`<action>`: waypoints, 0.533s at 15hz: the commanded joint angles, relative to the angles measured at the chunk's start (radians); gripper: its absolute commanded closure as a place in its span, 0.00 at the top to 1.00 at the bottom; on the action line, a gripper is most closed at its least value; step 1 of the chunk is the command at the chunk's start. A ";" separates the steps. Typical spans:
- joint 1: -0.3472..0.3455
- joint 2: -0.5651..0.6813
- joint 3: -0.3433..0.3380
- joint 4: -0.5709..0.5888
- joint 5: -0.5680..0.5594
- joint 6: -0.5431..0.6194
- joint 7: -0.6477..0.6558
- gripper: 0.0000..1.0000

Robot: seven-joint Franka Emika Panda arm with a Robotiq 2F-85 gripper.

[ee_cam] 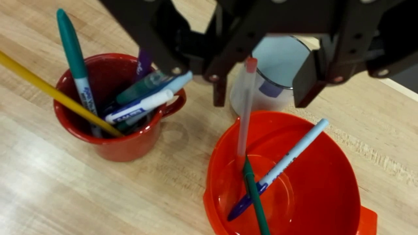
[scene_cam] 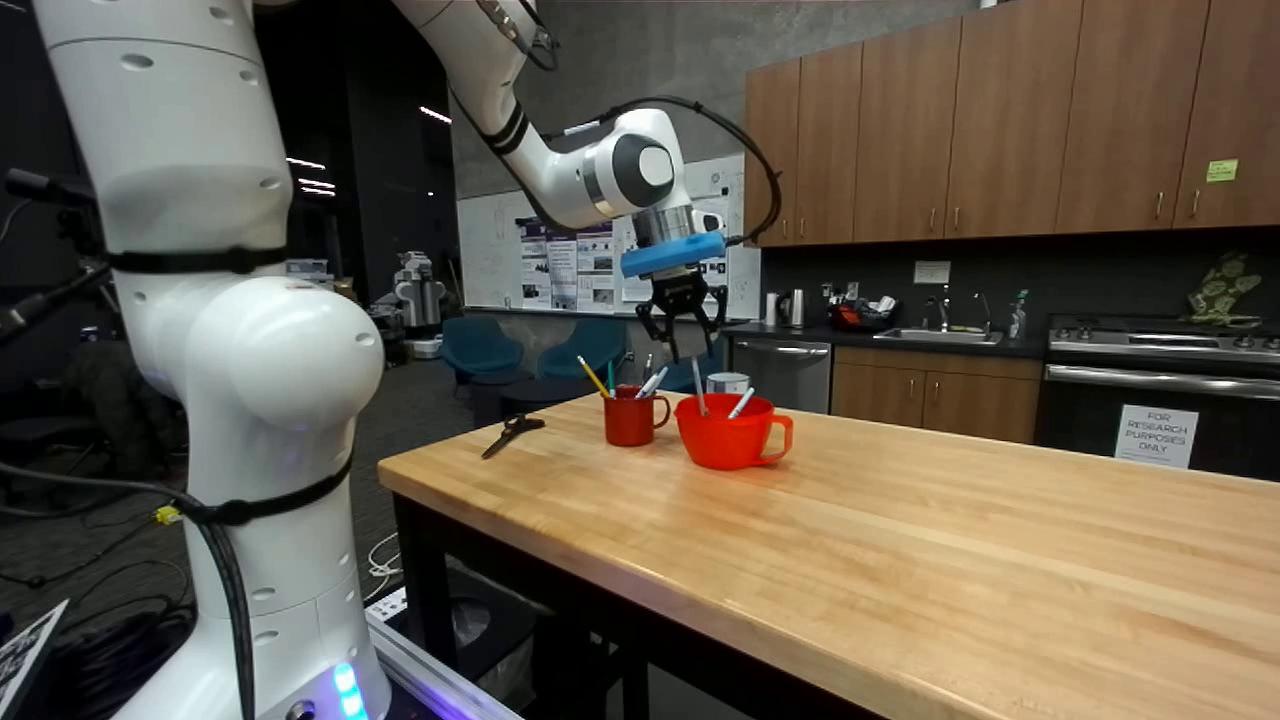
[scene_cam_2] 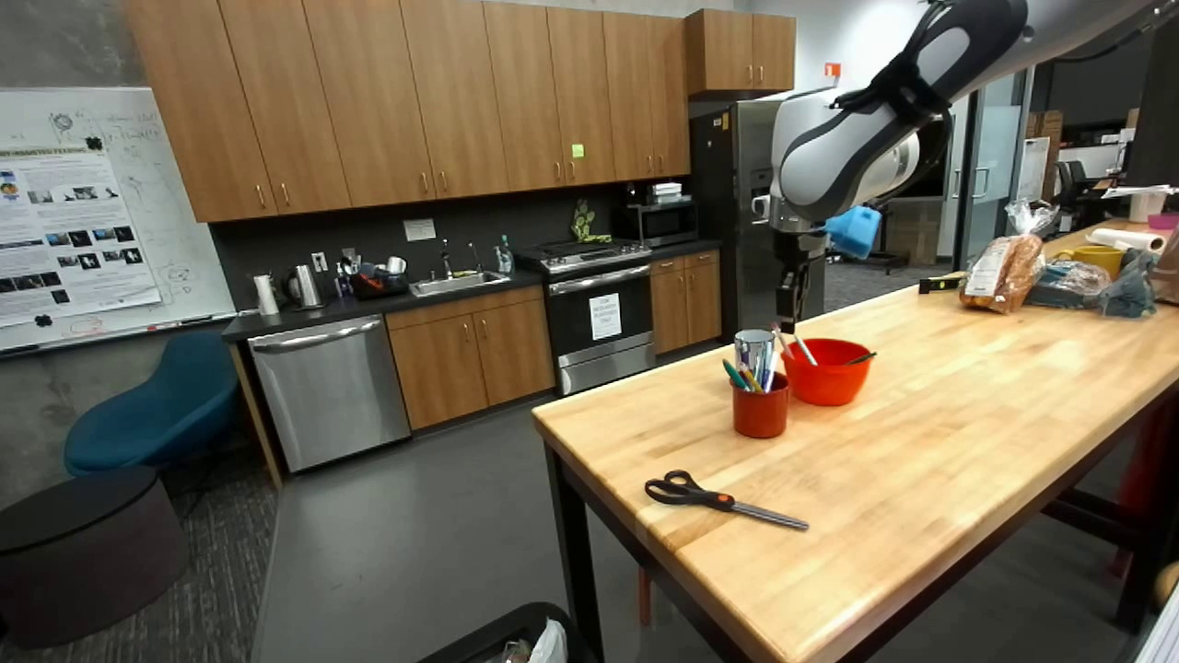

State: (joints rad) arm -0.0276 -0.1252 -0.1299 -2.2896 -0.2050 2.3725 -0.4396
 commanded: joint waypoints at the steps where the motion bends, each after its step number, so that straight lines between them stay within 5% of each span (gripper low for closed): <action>1: 0.001 -0.058 0.018 -0.020 0.043 -0.010 -0.024 0.86; 4: 0.019 -0.094 0.028 -0.032 0.086 -0.015 -0.065 1.00; 8: 0.060 -0.116 0.035 -0.040 0.174 -0.052 -0.141 1.00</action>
State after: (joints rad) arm 0.0092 -0.1993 -0.0974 -2.3014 -0.0874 2.3510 -0.5204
